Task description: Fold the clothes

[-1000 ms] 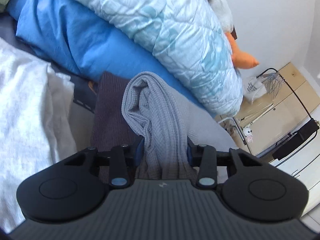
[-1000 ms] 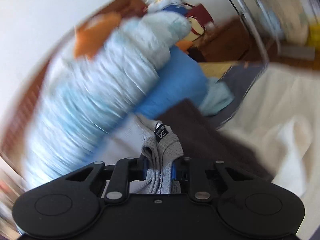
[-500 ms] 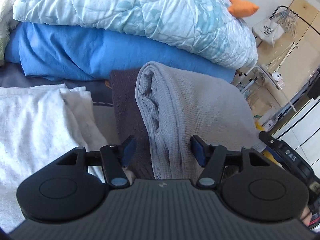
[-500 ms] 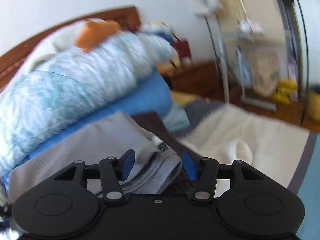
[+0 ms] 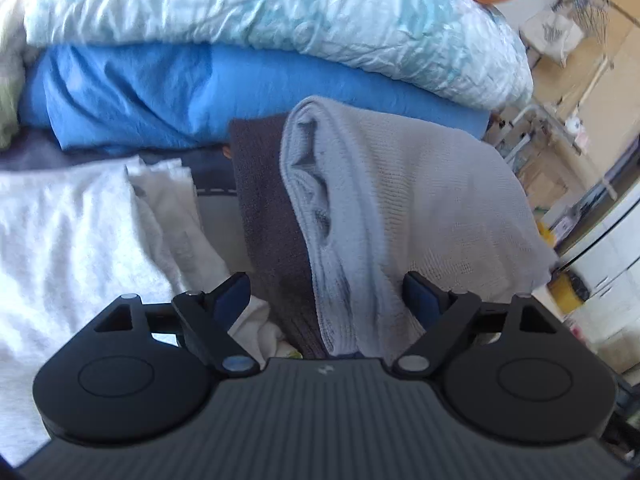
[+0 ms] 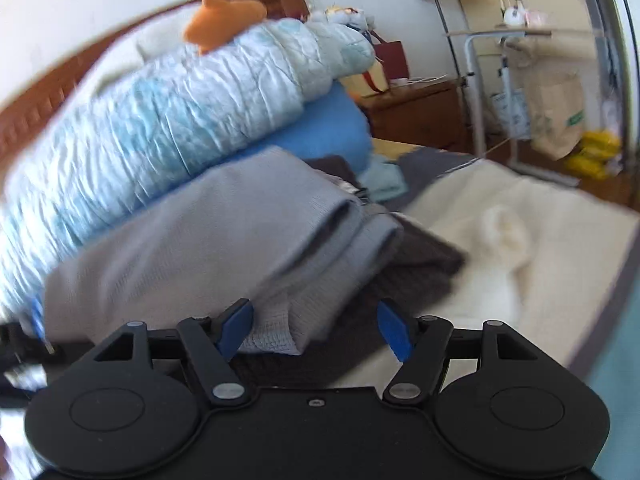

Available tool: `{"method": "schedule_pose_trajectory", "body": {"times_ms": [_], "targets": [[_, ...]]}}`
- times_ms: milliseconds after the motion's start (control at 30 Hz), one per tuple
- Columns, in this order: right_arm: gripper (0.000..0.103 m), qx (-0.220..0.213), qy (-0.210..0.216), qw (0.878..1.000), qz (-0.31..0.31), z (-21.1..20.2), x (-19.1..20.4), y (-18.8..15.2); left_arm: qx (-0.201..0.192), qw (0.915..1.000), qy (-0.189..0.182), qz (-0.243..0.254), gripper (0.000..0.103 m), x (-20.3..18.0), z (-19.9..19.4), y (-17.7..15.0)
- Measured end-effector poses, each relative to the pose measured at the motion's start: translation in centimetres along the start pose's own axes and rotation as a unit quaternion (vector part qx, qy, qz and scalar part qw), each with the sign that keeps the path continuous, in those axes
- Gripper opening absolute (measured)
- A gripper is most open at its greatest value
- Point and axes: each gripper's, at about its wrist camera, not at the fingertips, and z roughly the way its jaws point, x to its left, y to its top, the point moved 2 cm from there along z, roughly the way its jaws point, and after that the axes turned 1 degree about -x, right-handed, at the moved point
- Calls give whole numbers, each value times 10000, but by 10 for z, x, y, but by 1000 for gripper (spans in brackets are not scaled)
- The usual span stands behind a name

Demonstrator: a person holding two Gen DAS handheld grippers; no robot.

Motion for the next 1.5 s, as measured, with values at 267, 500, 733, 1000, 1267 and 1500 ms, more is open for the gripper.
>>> {"method": "schedule_pose_trajectory", "body": {"times_ms": [267, 500, 733, 1000, 1267, 1500], "targets": [[79, -413, -1162, 9916, -388, -152, 14, -16, -95, 9934, -194, 1125, 89, -70, -52, -27], [79, -476, -1444, 9882, -163, -205, 18, -33, -345, 9696, -104, 2421, 93, -136, -106, -67], [80, -538, -1724, 9835, 63, -259, 21, -50, -249, 9656, 90, 2587, 97, -149, -126, -104], [83, -250, -2241, 9738, 306, -292, 11, -89, -107, 9629, 352, 2673, 98, -158, -146, -148], [85, -131, -2162, 9749, 514, -311, 0, -112, 73, 9712, 333, 2357, 99, -149, -166, -176], [87, 129, -2280, 9732, 271, -321, 11, -122, 163, 9651, 654, 2531, 99, -148, -178, -187]]}}
